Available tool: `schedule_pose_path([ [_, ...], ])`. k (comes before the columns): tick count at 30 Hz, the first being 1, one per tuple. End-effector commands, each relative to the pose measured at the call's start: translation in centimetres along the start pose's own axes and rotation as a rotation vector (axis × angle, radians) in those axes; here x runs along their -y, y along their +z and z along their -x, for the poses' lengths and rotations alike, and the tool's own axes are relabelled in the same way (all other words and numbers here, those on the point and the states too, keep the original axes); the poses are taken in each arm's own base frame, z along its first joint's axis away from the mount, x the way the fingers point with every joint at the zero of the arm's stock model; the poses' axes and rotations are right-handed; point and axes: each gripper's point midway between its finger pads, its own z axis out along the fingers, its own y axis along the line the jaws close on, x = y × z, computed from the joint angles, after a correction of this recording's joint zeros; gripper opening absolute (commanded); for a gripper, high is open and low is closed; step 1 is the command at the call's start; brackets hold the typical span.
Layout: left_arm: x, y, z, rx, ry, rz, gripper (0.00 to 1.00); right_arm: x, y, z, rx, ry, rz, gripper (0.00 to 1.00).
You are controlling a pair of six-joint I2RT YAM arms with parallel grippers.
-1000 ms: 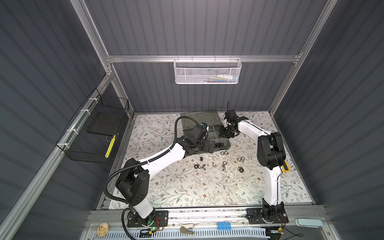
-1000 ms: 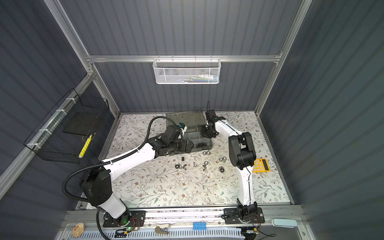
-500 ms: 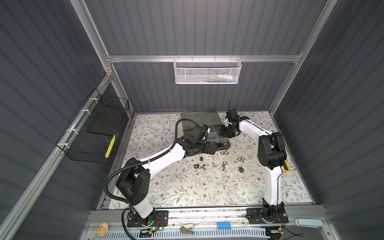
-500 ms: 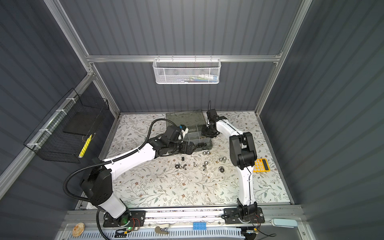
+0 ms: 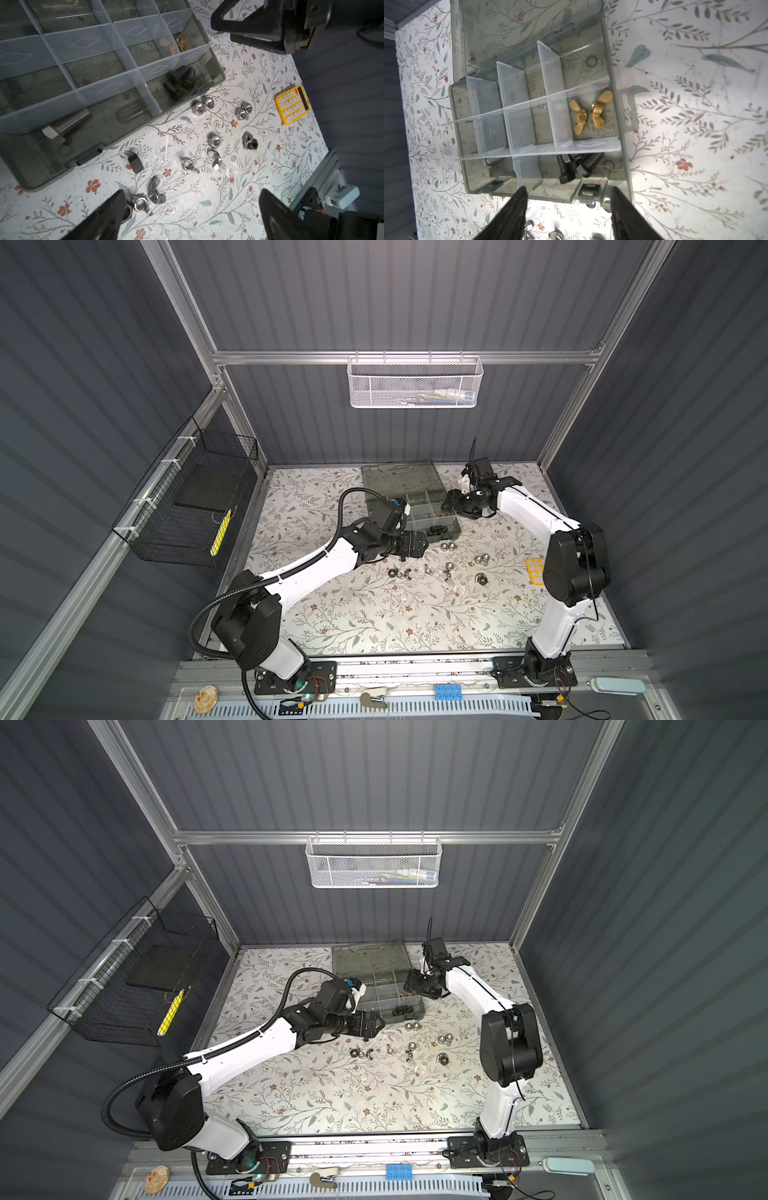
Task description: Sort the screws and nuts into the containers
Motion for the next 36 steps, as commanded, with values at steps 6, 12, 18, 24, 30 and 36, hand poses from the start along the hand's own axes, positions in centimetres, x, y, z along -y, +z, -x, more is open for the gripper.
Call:
schedule_pose_path([
  [6,-0.7,-1.1,-1.5,-0.027,-0.058,0.008,1.00,0.4,-2.6,-3.7,0.023,-0.005,-0.004,0.99],
  [12,-2.7,-0.7,-3.5,-0.066,-0.090,0.077,1.00,-0.9,-3.6,-6.8,0.032,-0.072,0.022,0.99],
  [18,-3.6,1.0,-4.5,-0.091,-0.125,0.098,0.97,-1.2,-4.1,-9.5,0.055,-0.101,0.032,0.99],
  [24,-4.2,3.8,-4.3,-0.108,-0.160,0.123,0.78,0.0,-3.8,-11.4,0.050,-0.089,0.032,0.99],
  [30,-5.2,6.0,-4.5,-0.143,-0.172,0.172,0.63,0.1,-3.5,-12.2,0.039,-0.117,0.047,0.99],
  [36,-6.3,7.2,-4.5,-0.171,-0.164,0.238,0.56,-0.4,-3.4,-11.2,0.082,-0.147,0.067,0.99],
])
